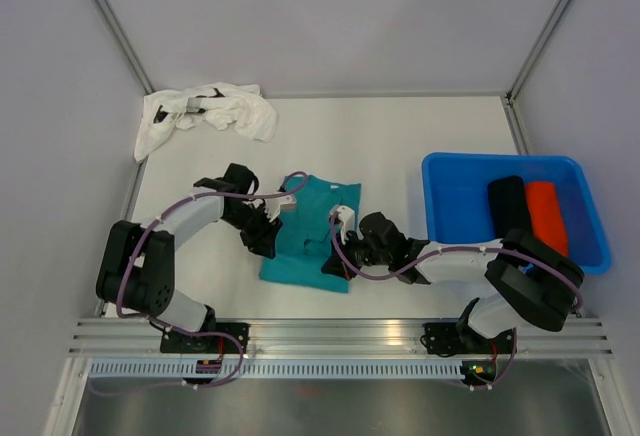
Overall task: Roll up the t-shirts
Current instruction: Roll the tshirt
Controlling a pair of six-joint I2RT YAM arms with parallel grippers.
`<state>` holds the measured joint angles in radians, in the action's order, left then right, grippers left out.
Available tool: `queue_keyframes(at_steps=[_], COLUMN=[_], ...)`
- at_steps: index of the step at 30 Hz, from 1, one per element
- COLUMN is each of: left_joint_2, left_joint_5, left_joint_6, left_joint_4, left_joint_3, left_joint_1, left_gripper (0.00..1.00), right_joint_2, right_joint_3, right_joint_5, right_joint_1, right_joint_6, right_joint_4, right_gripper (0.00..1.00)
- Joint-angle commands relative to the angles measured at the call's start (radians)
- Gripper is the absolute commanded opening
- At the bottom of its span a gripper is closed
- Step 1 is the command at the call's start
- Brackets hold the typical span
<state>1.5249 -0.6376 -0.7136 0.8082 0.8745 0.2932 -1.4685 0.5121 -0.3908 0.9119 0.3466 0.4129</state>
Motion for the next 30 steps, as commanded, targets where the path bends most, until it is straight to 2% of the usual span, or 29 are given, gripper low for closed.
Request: queue_keyframes(at_steps=[1, 9, 12, 13, 15, 17, 21, 25, 27, 30], left_joint_2=[-0.097, -0.229, -0.322, -0.360, -0.367, -0.373, -0.430, -0.451, -0.439, -0.440], left_joint_5=[0.078, 0.277, 0.311, 0.320, 0.378, 0.444, 0.480, 0.498, 0.564, 0.553], left_joint_6=[0.068, 0.105, 0.083, 0.072, 0.066, 0.069, 0.060, 0.011, -0.017, 0.017], left_joint_4=[-0.075, -0.161, -0.167, -0.167, -0.144, -0.135, -0.132, -0.202, -0.285, -0.294], left_joint_3=[0.020, -0.035, -0.061, -0.071, -0.092, -0.118, -0.152, -0.250, -0.281, -0.260], left_joint_1=[0.023, 0.155, 0.247, 0.305, 0.390, 0.434, 0.524, 0.551, 0.549, 0.543], left_gripper=[0.42, 0.43, 0.46, 0.50, 0.52, 0.52, 0.55, 0.59, 0.60, 0.58], right_joint_2=[-0.027, -0.078, -0.078, -0.078, -0.076, -0.073, -0.069, -0.062, -0.062, -0.059], right_joint_3=[-0.015, -0.035, -0.037, -0.035, -0.037, -0.035, -0.026, -0.018, -0.018, -0.014], right_joint_5=[0.017, 0.029, 0.030, 0.032, 0.030, 0.030, 0.035, 0.035, 0.032, 0.032], right_joint_1=[-0.008, -0.060, -0.073, -0.073, -0.071, -0.073, -0.074, -0.076, -0.079, -0.084], right_joint_6=[0.048, 0.106, 0.121, 0.123, 0.130, 0.132, 0.132, 0.124, 0.117, 0.109], right_joint_4=[0.083, 0.119, 0.130, 0.130, 0.130, 0.129, 0.109, 0.099, 0.096, 0.081], right_gripper=[0.03, 0.03, 0.02, 0.03, 0.03, 0.03, 0.03, 0.03, 0.03, 0.03])
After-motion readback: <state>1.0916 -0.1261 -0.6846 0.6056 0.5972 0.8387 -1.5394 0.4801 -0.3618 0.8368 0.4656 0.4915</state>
